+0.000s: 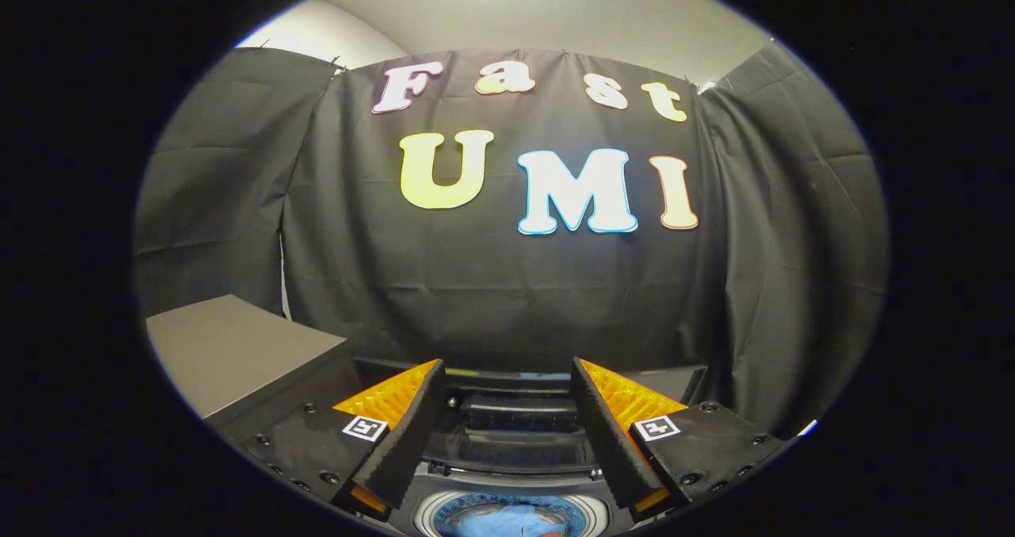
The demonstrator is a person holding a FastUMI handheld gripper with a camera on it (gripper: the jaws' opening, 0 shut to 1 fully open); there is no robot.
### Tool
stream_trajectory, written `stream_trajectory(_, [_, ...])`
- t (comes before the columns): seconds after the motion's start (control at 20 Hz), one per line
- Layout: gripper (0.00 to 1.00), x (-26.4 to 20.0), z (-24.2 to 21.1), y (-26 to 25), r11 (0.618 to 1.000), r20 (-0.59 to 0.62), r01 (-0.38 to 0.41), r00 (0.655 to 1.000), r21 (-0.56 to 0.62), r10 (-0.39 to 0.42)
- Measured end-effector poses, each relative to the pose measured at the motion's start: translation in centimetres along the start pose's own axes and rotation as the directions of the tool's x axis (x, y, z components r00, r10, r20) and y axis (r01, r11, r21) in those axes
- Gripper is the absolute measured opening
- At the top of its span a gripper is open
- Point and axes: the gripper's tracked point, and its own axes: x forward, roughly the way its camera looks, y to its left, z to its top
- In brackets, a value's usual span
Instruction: Put the clothes into the washing machine and then close the washing machine lid.
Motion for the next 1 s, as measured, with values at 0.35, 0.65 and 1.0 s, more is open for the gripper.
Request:
stream_trajectory(0.35, [0.97,5.4,-1.0,-0.8,0.999,-0.034,0.031,0.999,0.009,-0.031])
stream_trajectory(0.65, [0.97,6.9,-2.6,-1.5,0.999,-0.078,0.052,0.996,0.013,-0.051])
stream_trajectory(1.0, [0.97,6.5,-2.7,-1.6,0.997,-0.060,0.052,0.997,0.052,-0.049])
